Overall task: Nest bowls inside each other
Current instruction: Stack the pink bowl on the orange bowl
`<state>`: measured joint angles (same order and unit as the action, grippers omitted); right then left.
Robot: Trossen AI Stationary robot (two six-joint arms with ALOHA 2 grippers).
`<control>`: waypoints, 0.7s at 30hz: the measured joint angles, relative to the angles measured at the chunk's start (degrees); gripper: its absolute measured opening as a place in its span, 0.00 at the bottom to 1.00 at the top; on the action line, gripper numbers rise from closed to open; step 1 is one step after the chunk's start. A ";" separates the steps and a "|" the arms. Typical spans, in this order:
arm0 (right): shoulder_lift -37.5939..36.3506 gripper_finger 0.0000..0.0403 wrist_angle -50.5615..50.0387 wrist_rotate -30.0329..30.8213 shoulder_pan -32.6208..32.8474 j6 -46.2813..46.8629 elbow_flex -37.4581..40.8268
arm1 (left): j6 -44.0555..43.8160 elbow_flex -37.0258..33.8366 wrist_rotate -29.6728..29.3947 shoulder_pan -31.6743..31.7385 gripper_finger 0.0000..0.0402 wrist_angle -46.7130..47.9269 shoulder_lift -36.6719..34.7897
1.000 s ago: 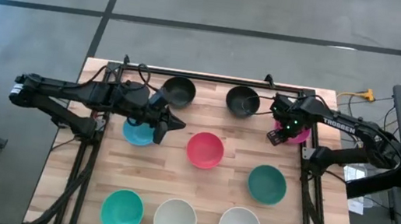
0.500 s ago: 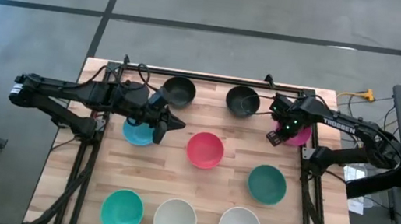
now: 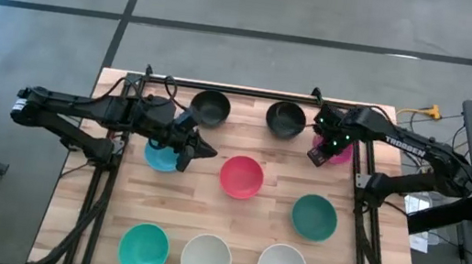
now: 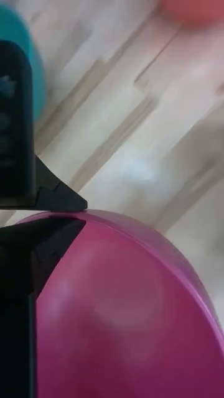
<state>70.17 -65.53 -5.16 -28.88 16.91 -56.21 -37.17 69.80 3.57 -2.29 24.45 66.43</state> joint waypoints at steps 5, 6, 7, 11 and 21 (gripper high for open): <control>0.02 0.03 0.10 0.08 2.94 1.86 -10.42 | 0.50 0.00 0.35 0.00 0.00 0.04 -0.04; 0.04 0.03 0.40 0.13 3.67 2.16 -12.54 | 1.31 0.00 0.60 0.00 0.00 0.08 -0.13; 0.02 0.03 0.91 0.30 4.52 2.16 -14.65 | 1.95 0.00 0.83 0.00 0.00 0.14 -0.24; 0.02 0.03 5.91 0.82 9.11 0.29 -21.84 | 3.96 0.00 0.90 0.00 0.00 0.55 -1.29; 2.66 0.03 25.71 1.50 30.68 -39.77 -26.70 | 15.43 0.00 0.74 0.05 0.00 5.96 -5.28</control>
<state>72.83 -39.82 -3.66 1.80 -22.86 -82.90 -21.73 69.80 4.31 -2.24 30.40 61.15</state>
